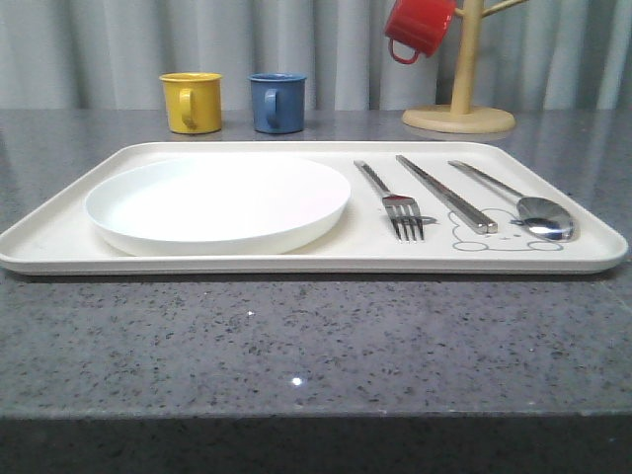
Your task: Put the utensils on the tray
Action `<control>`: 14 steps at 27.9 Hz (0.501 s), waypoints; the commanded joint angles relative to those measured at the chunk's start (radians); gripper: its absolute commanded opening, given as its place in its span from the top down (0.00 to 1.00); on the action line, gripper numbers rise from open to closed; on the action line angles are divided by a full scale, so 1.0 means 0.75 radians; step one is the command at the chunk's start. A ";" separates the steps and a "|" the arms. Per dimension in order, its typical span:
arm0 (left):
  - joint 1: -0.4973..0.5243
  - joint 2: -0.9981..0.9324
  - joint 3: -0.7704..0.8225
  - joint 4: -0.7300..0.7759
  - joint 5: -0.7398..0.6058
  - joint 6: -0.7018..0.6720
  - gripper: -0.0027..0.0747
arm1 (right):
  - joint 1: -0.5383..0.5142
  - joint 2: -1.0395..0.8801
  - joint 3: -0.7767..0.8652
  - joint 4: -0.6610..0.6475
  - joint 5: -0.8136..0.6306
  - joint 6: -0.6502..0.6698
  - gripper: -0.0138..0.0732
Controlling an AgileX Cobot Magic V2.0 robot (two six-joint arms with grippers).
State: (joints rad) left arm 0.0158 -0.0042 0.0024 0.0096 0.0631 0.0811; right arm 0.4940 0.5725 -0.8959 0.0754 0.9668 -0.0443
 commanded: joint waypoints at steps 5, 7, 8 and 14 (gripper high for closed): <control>-0.009 -0.031 0.004 -0.103 -0.119 0.099 0.99 | 0.001 0.003 -0.030 -0.010 -0.089 -0.004 0.92; -0.009 -0.031 0.004 -0.103 -0.119 0.099 0.99 | 0.001 0.003 -0.030 -0.010 -0.089 -0.004 0.92; -0.009 -0.031 0.004 -0.103 -0.119 0.099 0.99 | 0.001 0.003 -0.030 -0.010 -0.089 -0.004 0.92; -0.009 -0.034 0.004 -0.109 -0.119 0.080 0.99 | 0.001 0.003 -0.030 -0.010 -0.089 -0.004 0.92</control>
State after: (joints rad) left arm 0.0158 -0.0042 0.0024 -0.0622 0.0587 0.1536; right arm 0.4940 0.5725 -0.8959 0.0754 0.9668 -0.0443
